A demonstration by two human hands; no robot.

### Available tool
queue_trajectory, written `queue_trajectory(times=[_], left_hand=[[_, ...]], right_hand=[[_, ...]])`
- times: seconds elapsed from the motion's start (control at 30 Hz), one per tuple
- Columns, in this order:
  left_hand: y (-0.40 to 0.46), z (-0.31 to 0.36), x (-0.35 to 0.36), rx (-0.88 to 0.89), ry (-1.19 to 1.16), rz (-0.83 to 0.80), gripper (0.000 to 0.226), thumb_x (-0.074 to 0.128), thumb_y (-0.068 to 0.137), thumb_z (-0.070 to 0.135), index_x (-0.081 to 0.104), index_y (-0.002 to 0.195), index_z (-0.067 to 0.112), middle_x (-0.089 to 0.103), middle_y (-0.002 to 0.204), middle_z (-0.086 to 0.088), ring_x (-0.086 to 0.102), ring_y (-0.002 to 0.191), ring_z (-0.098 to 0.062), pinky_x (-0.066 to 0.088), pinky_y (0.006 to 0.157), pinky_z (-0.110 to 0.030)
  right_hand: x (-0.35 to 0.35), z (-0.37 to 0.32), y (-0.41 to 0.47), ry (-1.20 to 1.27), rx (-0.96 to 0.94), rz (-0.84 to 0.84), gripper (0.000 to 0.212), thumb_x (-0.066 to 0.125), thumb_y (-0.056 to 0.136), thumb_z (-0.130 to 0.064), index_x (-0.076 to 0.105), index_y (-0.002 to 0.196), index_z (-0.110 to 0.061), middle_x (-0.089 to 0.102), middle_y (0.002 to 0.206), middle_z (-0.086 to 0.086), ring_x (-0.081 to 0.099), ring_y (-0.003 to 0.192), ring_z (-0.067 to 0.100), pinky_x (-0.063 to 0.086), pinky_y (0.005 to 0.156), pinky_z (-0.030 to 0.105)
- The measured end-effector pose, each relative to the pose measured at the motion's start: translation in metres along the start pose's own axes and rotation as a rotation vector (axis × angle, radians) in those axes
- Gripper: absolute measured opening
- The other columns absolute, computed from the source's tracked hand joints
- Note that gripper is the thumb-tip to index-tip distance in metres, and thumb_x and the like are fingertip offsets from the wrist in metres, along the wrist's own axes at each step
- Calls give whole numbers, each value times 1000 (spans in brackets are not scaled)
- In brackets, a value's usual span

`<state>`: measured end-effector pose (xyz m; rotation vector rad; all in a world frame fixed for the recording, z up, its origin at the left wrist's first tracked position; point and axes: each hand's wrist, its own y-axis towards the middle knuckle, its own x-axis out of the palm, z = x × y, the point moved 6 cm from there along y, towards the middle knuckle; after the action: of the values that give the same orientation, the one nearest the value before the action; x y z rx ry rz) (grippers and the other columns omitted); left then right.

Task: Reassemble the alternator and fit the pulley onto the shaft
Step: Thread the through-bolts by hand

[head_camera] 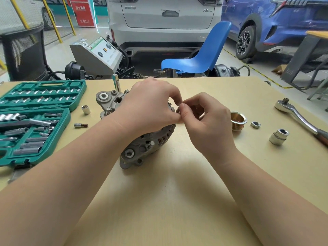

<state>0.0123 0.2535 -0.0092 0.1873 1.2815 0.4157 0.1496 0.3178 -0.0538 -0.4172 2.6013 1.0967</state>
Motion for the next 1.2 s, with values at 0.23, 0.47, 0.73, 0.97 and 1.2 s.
queue_trajectory(times=[0.23,0.47,0.73,0.97,1.2], left_hand=[[1,-1,1,-2,5,-20,17,70,96,38,80,110,39,75,115,16,54,121,-19,45,106,-45],[1,-2,0,-22,5,22,22,73,90,48,77,108,37,72,112,14,53,119,-19,48,104,-48],[0,-1,0,4,3,17,17,72,96,44,80,106,34,72,112,16,53,118,-19,47,102,-47],[-1,2,1,21,25,20,17,69,90,47,79,99,36,72,109,15,53,115,-19,49,100,-46],[0,0,1,24,-22,32,17,75,92,46,80,102,33,73,109,14,56,114,-20,48,101,-50]], right_hand=[[0,-3,-1,-10,-16,14,11,71,92,-28,73,101,-22,68,86,-10,63,75,15,54,71,37],[0,0,0,1,24,9,10,70,92,-23,77,91,-16,73,81,-7,67,76,14,55,71,40],[-1,1,0,51,70,-3,17,71,96,-36,75,98,-19,73,84,-6,68,80,18,56,74,43],[-1,0,1,34,59,-24,7,72,94,-20,75,88,-16,73,80,-9,67,77,12,55,72,35],[-2,-1,1,78,71,-11,14,71,95,-29,74,94,-16,73,84,-4,67,79,19,55,74,41]])
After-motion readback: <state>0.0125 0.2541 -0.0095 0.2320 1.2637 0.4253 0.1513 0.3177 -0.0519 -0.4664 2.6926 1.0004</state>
